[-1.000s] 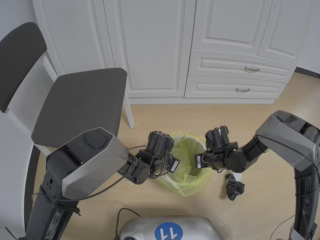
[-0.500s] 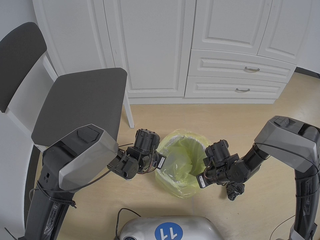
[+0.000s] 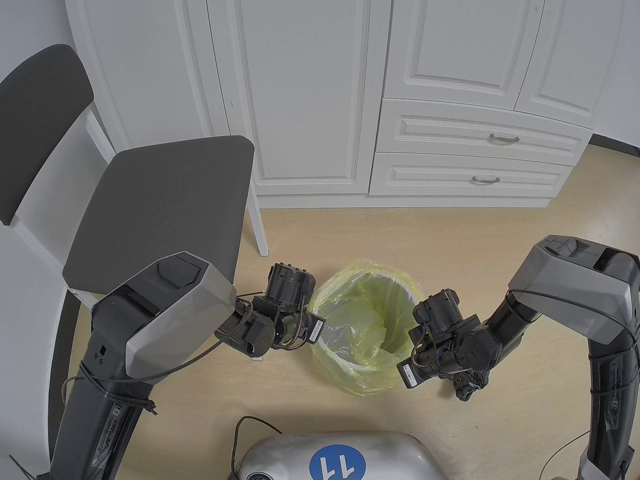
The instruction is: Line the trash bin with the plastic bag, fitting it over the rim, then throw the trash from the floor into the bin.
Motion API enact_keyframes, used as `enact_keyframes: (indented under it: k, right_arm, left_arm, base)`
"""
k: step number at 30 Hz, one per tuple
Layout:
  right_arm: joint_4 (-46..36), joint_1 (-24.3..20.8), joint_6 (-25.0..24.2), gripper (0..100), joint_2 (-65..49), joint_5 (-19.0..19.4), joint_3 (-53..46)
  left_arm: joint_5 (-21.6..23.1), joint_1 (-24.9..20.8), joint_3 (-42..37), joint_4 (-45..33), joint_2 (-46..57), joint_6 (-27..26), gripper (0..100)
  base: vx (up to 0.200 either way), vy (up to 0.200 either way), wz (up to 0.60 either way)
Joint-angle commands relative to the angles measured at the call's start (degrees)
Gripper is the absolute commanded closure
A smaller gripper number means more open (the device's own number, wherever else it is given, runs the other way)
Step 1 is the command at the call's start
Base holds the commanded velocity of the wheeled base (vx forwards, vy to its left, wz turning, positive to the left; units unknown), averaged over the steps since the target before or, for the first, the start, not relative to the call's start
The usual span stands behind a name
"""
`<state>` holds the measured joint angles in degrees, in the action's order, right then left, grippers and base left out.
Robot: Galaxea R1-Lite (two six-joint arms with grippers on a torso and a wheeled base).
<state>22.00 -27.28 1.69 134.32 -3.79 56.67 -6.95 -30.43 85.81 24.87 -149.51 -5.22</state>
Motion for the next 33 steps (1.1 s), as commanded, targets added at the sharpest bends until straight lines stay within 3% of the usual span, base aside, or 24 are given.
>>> enact_keyframes:
  k: [1, 9, 15, 26, 33]
  right_arm:
    - [0.0, 0.2, 0.0, 100, 3.9, -0.5, 1.7]
    - [0.1, 0.7, -0.5, 100, 6.6, -3.9, 4.3]
    - [0.1, 2.8, -3.2, 100, 7.5, -7.1, 8.7]
    - [0.1, 6.5, -4.2, 100, 10.4, -7.7, 13.8]
    - [0.1, 8.1, -8.3, 100, 13.3, -8.8, 19.6]
  left_arm:
    - [0.0, 0.2, 3.1, -1.8, -2.8, -0.1, 100]
    - [-0.2, 0.6, 8.2, -5.5, -5.3, 0.0, 100]
    - [-2.7, 0.7, 13.9, -6.7, -7.6, 0.2, 100]
    - [-3.0, 0.7, 21.5, -9.0, -10.2, 0.4, 100]
    - [-5.4, 0.8, 26.1, -11.8, -11.1, 2.2, 100]
  base:
    - [0.000, 0.000, 0.00]
    - [0.000, 0.000, 0.00]
    - [0.000, 0.000, 0.00]
    - [0.000, 0.000, 0.00]
    - [0.000, 0.000, 0.00]
